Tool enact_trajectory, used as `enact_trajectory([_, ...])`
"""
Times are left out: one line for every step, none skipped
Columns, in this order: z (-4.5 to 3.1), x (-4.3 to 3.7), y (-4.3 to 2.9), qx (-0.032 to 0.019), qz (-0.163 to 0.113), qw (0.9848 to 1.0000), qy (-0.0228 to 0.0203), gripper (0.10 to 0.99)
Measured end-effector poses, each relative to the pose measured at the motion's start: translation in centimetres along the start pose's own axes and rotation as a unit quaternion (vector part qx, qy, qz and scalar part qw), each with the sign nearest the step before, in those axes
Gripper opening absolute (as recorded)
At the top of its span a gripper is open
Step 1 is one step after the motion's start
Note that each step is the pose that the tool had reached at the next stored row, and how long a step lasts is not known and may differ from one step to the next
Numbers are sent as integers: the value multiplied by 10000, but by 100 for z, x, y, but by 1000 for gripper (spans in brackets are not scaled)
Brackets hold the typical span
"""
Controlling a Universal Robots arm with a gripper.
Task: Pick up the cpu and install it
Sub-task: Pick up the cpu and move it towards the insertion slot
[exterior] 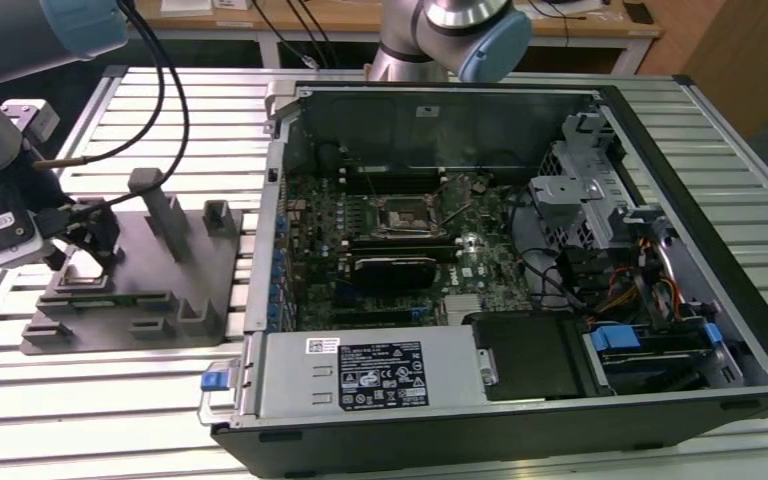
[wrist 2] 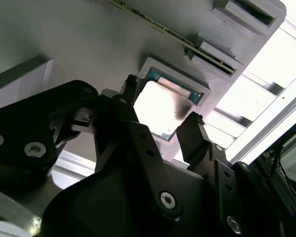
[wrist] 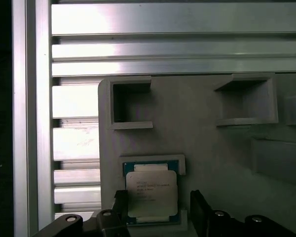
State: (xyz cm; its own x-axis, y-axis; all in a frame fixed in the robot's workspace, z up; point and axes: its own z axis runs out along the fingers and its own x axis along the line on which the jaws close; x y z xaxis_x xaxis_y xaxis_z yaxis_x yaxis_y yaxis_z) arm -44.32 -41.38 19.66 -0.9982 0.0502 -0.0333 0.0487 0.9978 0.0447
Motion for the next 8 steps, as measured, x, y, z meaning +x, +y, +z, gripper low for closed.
enact_trajectory([0,0,0,0,0,10000,0,600])
enact_trajectory([0,0,0,0,0,10000,0,600])
enact_trajectory([0,0,0,0,0,10000,0,659])
enact_trajectory([0,0,0,0,0,10000,0,659])
enact_trajectory([1,0,0,1,-1,10000,0,659])
enact_trajectory([5,0,0,0,-6,10000,-1,659])
enact_trajectory([9,0,0,-1,-10,10000,-1,659])
enact_trajectory([13,0,-1,0,-13,10000,0,659])
